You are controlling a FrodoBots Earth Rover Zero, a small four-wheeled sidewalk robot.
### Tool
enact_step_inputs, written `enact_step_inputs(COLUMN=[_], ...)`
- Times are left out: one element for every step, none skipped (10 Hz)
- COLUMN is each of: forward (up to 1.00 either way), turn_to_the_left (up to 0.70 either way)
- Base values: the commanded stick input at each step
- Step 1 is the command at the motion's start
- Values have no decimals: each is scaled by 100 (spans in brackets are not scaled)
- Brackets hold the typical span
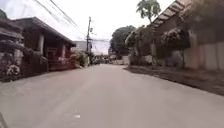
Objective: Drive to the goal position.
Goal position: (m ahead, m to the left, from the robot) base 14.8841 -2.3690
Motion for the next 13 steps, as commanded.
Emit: enact_step_inputs(forward=[100, 100, 100, 100, 100, 100, 100, 100, 100, 100, 100, 100, 100], turn_to_the_left=[0, 0, 0, 0, 0, 0, 0, 0, 0, 0, 0, 0, 0])
